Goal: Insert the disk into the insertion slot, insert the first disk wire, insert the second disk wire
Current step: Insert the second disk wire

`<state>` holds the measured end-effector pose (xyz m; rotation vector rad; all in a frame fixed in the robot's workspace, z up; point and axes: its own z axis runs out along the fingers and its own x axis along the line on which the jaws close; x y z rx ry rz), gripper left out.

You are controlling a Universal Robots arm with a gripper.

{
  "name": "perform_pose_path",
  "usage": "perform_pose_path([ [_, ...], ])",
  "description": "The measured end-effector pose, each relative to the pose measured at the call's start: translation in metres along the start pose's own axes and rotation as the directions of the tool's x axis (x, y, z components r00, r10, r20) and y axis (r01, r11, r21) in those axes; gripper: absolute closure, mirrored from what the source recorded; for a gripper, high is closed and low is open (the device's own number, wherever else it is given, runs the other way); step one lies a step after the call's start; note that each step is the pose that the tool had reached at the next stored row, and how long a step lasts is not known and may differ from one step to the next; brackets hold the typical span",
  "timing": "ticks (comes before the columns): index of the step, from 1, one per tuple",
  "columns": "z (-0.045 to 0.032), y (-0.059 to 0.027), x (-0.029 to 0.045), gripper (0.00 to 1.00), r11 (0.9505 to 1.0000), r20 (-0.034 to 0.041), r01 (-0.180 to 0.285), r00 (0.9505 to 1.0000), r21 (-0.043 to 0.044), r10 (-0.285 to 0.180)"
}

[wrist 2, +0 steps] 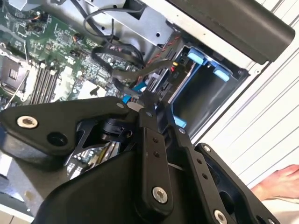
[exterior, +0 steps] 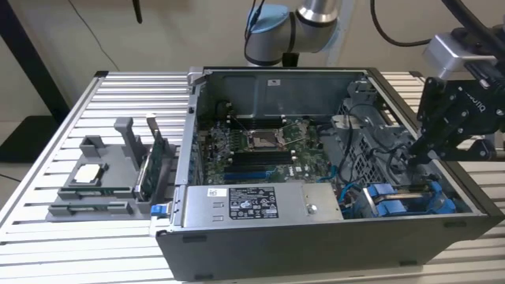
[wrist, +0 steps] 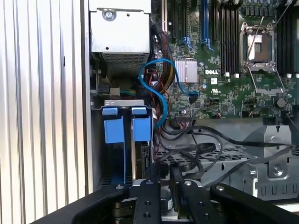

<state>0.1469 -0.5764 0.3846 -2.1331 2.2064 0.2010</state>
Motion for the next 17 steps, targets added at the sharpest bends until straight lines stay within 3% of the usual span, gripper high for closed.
perform_pose_path([
  [3,0.0007,0.0072,0.0009,0.76,1.0000,0.0020,0.001,1.0000,0.0055,-0.001],
  [7,0.0056,0.0170,0.0020,0.76,0.9996,0.0034,0.004,1.0000,0.0272,-0.004],
  [10,0.0080,0.0186,0.0024,0.76,0.9992,0.0101,0.006,0.9999,0.0385,-0.006],
  [15,0.0066,0.0186,0.0022,0.76,0.9990,0.0133,0.014,0.9998,0.0414,-0.014],
  [17,0.0067,0.0187,0.0022,0.76,0.9988,0.0134,0.016,0.9998,0.0466,-0.017],
])
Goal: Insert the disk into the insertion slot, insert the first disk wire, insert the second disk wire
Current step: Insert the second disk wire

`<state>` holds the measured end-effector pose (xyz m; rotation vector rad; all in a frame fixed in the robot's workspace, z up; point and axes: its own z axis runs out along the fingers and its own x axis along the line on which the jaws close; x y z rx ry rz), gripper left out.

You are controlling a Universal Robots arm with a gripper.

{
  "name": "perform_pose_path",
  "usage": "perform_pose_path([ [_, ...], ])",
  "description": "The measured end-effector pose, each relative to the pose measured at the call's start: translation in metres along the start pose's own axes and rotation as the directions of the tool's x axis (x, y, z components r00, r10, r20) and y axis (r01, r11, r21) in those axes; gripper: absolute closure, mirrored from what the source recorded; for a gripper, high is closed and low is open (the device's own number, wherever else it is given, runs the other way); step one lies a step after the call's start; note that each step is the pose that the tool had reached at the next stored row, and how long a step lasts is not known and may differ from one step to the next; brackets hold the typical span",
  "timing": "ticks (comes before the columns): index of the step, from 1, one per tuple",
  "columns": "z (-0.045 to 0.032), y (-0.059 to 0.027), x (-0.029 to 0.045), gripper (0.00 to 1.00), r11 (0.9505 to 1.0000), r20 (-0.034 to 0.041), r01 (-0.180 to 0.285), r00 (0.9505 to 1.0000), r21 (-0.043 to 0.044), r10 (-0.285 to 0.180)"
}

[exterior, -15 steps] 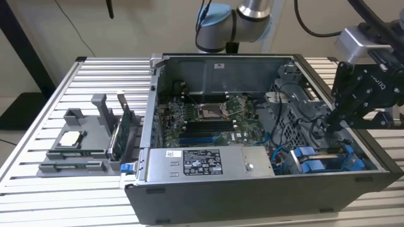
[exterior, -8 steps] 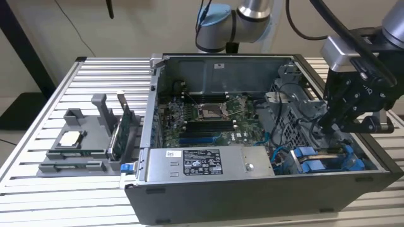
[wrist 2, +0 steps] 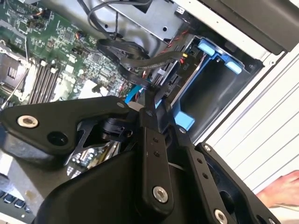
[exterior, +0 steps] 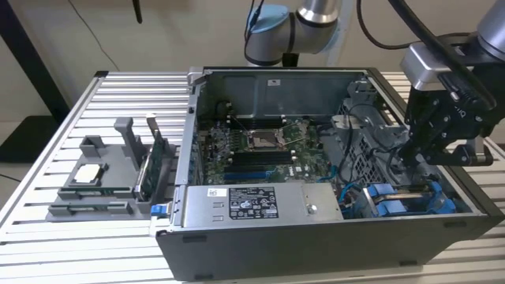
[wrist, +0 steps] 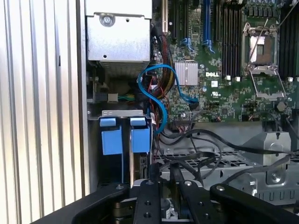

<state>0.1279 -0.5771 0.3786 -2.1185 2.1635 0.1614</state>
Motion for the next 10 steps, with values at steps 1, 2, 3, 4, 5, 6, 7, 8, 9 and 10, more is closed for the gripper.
perform_pose_path([
  [1,-0.0001,0.0000,0.0000,0.76,1.0000,-0.0001,0.002,1.0000,0.0033,-0.002],
  [2,0.0000,-0.0001,-0.0001,0.76,1.0000,0.0001,0.004,1.0000,0.0070,-0.004],
  [3,0.0000,-0.0001,-0.0001,0.76,0.9999,0.0002,0.005,1.0000,0.0094,-0.005],
  [4,0.0001,-0.0001,0.0000,0.79,0.9999,0.0004,0.006,1.0000,0.0110,-0.006],
  [5,0.0003,-0.0001,-0.0001,0.79,0.9999,0.0007,0.006,1.0000,0.0122,-0.006],
  [6,0.0005,-0.0001,0.0000,0.84,0.9999,0.0011,0.007,1.0000,0.0132,-0.007],
  [7,0.0009,-0.0001,0.0001,0.84,0.9999,0.0019,0.007,1.0000,0.0142,-0.007],
  [8,0.0014,-0.0001,0.0003,0.84,0.9999,0.0028,0.007,1.0000,0.0151,-0.007],
  [9,0.0020,-0.0001,0.0004,0.84,0.9999,0.0031,0.007,1.0000,0.0157,-0.007],
  [10,0.0023,-0.0001,0.0006,0.84,0.9998,0.0029,0.007,1.0000,0.0159,-0.007],
])
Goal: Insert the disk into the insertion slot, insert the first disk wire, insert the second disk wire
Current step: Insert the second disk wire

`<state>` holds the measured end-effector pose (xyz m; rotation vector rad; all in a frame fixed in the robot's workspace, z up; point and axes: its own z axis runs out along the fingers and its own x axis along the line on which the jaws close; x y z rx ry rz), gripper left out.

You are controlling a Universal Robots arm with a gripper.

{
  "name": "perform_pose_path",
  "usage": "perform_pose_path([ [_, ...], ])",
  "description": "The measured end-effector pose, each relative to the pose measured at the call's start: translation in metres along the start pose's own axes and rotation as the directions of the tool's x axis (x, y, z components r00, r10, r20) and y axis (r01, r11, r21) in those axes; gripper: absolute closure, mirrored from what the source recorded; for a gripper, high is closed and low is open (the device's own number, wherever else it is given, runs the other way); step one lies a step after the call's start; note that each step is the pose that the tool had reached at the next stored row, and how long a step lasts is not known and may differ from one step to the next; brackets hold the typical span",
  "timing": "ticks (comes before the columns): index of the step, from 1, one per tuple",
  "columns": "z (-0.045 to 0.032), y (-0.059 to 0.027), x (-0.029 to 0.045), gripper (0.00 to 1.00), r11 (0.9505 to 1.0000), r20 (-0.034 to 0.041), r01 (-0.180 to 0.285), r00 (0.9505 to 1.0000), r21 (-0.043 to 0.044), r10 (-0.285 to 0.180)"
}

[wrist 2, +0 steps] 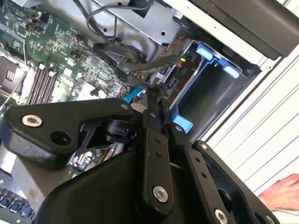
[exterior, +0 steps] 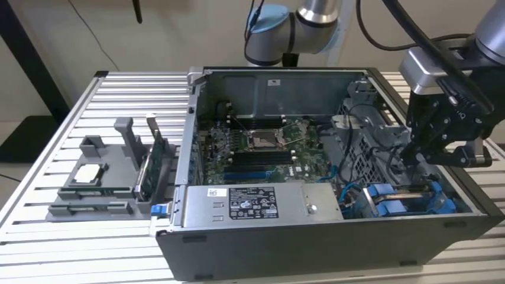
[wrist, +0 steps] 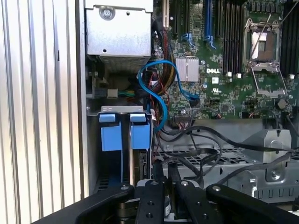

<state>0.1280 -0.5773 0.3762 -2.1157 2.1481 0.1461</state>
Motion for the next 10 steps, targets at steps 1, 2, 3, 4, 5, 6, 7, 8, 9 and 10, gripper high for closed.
perform_pose_path([
  [1,0.0000,-0.0002,0.0001,0.84,1.0000,-0.0002,0.000,1.0000,0.0001,0.000],
  [2,0.0004,-0.0007,0.0002,0.84,1.0000,-0.0015,0.000,1.0000,0.0001,0.000],
  [3,0.0009,-0.0008,0.0003,0.84,1.0000,-0.0059,0.000,1.0000,0.0002,0.000],
  [4,0.0014,-0.0010,0.0005,0.84,1.0000,-0.0123,0.000,0.9999,0.0003,0.000],
  [5,0.0018,-0.0011,0.0007,0.84,1.0000,-0.0198,0.000,0.9998,0.0004,0.000],
  [6,0.0022,-0.0013,0.0009,0.84,1.0000,-0.0287,0.001,0.9996,0.0005,-0.001],
  [7,0.0026,-0.0013,0.0011,0.84,1.0000,-0.0361,0.001,0.9993,0.0006,-0.001],
  [8,0.0037,-0.0013,0.0013,0.84,1.0000,-0.0411,0.000,0.9992,0.0007,0.000],
  [9,0.0055,-0.0013,0.0016,0.84,1.0000,-0.0416,0.000,0.9991,0.0008,0.000],
  [10,0.0072,-0.0013,0.0018,0.84,1.0000,-0.0420,-0.002,0.9991,0.0011,0.002],
])
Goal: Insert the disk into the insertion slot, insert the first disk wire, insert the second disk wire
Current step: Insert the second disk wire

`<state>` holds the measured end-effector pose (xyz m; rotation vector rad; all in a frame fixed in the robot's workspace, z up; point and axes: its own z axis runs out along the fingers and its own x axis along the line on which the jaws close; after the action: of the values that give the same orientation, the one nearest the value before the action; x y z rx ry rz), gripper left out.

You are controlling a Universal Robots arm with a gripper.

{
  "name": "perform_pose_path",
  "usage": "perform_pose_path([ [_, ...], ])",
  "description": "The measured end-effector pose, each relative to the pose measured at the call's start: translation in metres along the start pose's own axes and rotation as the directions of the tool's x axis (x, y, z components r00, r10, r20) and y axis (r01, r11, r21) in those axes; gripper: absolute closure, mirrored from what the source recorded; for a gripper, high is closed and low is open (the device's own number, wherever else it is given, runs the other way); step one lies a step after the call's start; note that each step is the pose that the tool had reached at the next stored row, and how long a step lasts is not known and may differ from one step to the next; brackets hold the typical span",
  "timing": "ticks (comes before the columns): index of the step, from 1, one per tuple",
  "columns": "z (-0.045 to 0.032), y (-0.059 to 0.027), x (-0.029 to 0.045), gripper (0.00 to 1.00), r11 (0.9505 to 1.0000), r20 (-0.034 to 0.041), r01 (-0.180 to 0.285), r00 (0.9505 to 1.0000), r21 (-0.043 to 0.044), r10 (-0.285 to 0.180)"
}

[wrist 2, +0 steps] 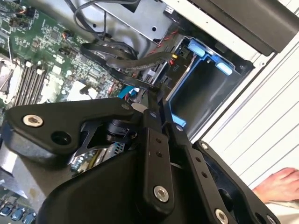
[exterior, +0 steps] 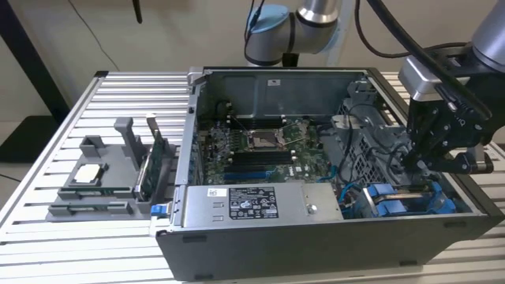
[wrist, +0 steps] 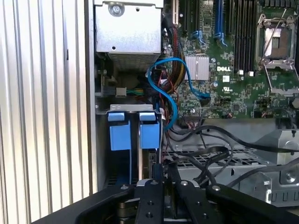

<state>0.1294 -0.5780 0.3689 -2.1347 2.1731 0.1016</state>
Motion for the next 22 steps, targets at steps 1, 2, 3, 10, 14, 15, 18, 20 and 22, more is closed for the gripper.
perform_pose_path([
  [1,0.0018,0.0000,0.0002,0.84,1.0000,-0.0008,-0.003,1.0000,0.0004,0.003],
  [2,0.0041,0.0000,0.0004,0.84,0.9999,-0.0042,-0.010,0.9999,0.0013,0.010],
  [3,0.0054,0.0000,0.0005,0.84,0.9999,-0.0067,-0.013,0.9999,0.0016,0.013],
  [10,0.0094,-0.0004,0.0010,0.84,0.9988,-0.0444,-0.048,0.9978,0.0074,0.049],
  [14,0.0097,-0.0003,0.0011,0.84,0.9984,-0.0884,-0.056,0.9945,0.0088,0.057],
  [15,0.0101,-0.0003,0.0010,0.84,0.9984,-0.0961,-0.056,0.9938,0.0093,0.057],
  [18,0.0102,-0.0003,0.0009,0.84,0.9984,-0.0969,-0.056,0.9937,0.0092,0.057],
  [20,0.0103,-0.0002,0.0009,0.84,0.9983,-0.0986,-0.058,0.9935,-0.0054,0.057],
  [22,0.0104,-0.0001,0.0005,0.84,0.9975,-0.1006,-0.061,0.9933,-0.0340,0.057],
])
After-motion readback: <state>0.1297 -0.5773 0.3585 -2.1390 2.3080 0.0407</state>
